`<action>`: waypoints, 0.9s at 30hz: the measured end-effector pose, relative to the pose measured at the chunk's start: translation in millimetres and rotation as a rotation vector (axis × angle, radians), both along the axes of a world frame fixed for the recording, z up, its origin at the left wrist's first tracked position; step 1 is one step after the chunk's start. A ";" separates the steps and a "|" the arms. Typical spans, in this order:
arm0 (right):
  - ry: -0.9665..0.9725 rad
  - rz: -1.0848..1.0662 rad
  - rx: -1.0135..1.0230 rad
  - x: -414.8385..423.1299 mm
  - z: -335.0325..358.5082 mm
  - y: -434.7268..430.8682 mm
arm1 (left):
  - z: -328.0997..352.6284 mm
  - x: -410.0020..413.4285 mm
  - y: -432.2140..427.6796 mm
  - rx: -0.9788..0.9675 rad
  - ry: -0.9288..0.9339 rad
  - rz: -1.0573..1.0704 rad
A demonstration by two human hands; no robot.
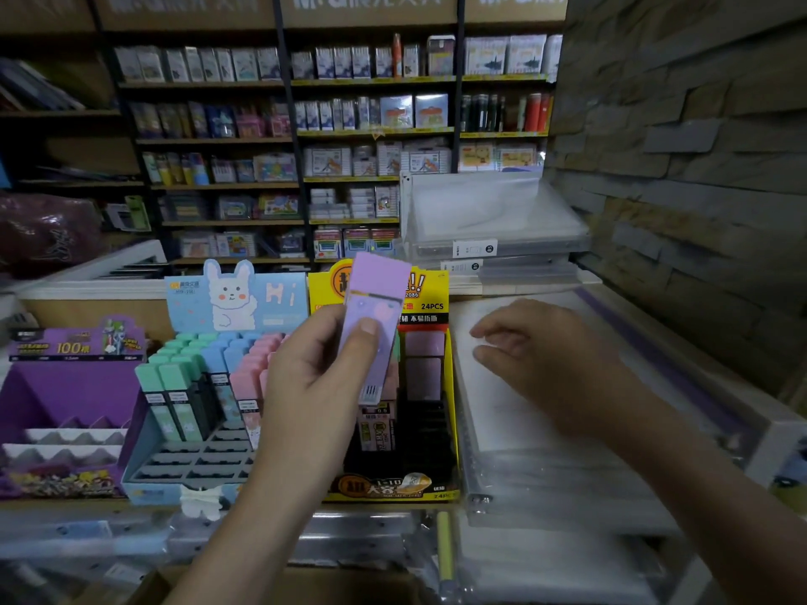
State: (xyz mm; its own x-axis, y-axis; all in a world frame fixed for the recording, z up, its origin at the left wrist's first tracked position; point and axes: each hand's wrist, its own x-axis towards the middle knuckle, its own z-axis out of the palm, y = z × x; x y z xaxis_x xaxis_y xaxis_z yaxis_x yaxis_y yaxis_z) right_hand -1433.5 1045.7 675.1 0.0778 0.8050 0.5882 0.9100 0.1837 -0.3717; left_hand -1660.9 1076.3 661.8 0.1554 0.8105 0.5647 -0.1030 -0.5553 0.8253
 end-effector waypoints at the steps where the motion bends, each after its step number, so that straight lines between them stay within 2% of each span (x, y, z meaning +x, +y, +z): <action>1: 0.012 -0.012 -0.018 5.7 -1.0 -6.3 | 5.6 2.8 1.9 0.001 0.013 -0.006; 8: 0.037 -0.077 -0.059 33.7 -17.3 -37.8 | 38.2 28.9 32.3 -0.025 0.112 -0.089; 14: -0.067 -0.018 -0.017 27.9 -36.8 -45.4 | 49.1 43.4 58.7 -0.096 0.214 -0.183; 20: -0.102 -0.021 0.000 28.9 -47.5 -46.4 | 45.3 45.1 73.7 0.018 0.405 -0.208; 27: -0.128 -0.032 0.042 30.1 -52.7 -44.7 | 31.2 42.1 83.6 0.199 0.531 -0.134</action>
